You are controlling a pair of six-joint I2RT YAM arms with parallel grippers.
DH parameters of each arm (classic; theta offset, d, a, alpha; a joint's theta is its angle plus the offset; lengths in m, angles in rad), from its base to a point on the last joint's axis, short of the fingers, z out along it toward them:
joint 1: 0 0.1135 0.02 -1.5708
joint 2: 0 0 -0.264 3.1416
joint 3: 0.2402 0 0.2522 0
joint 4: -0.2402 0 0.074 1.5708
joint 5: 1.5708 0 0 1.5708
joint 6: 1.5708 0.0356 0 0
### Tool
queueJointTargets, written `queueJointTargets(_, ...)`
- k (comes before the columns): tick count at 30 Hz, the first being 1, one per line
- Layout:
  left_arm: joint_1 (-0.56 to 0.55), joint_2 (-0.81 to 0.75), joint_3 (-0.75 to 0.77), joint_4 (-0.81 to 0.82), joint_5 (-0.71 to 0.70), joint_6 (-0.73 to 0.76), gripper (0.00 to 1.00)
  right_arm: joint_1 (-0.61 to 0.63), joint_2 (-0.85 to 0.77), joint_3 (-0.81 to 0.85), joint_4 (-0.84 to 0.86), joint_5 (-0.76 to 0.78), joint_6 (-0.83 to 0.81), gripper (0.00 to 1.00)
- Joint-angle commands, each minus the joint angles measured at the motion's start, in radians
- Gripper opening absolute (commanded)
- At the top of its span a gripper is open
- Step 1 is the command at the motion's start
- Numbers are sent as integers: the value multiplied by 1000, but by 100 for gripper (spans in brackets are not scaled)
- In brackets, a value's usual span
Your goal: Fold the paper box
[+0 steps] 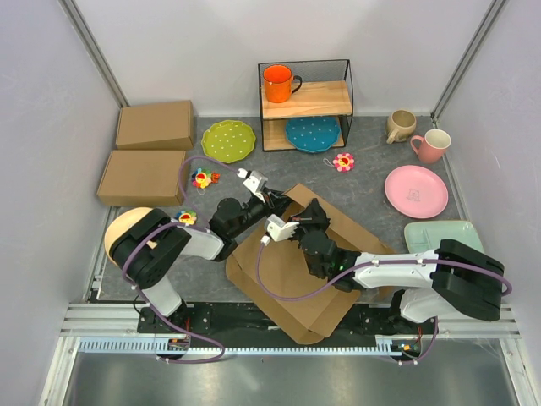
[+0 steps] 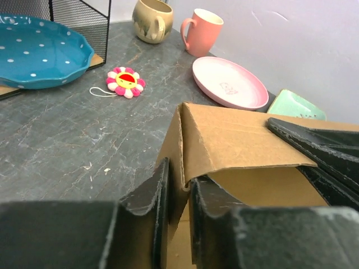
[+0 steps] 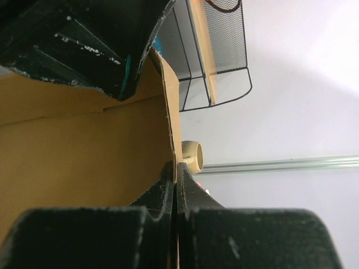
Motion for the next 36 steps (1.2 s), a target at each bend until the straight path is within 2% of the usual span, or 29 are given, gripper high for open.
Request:
queueJointTargets(1,11,-7,33,69,-33,70,8,12,31,-5,-115,-50,118,0)
queueJointTargets(3,9,-3,30,51,-22,79,2,11,24,-5,-118,-50,123,0)
queueJointTargets(7,9,-1,23,26,-27,85,2,11,21,0,-124,-49,135,0)
queueJointTargets(9,9,-3,19,14,-42,82,8,11,26,3,-132,-45,155,0)
queueJointTargets(10,9,0,19,-4,-44,76,16,12,27,4,-135,-45,158,0)
queueJointTargets(12,8,3,19,-13,-41,76,19,11,38,6,-135,-45,165,0)
queueJointTargets(14,1,12,19,-17,-39,79,13,11,44,9,-133,-45,165,0)
queueJointTargets(16,-8,19,18,-10,-53,80,2,12,46,16,-133,-47,165,0)
queueJointTargets(19,-17,22,1,25,-60,76,2,12,49,30,-129,-41,174,1)
queueJointTargets(21,-20,6,-5,11,-94,88,2,11,43,46,-129,-15,213,16)
queueJointTargets(22,-23,0,-7,0,-108,96,2,11,37,71,-154,-9,235,27)
queueJointTargets(23,-23,-6,-7,-27,-120,103,2,12,17,82,-165,-6,252,43)
queueJointTargets(24,-22,-20,-7,-38,-143,120,2,11,3,89,-173,-6,263,49)
queueJointTargets(26,-22,-32,-8,-58,-162,134,2,14,-44,107,-187,-6,287,61)
queueJointTargets(31,-23,-67,-7,-107,-199,154,2,26,-144,161,-282,-25,348,80)
queueJointTargets(32,-22,-70,-5,-115,-203,156,2,27,-173,170,-300,-29,377,93)
queueJointTargets(33,-22,-75,-5,-127,-203,160,2,29,-190,179,-322,-33,396,97)
queueJointTargets(36,-22,-93,-2,-151,-202,171,2,32,-261,201,-405,-78,477,98)
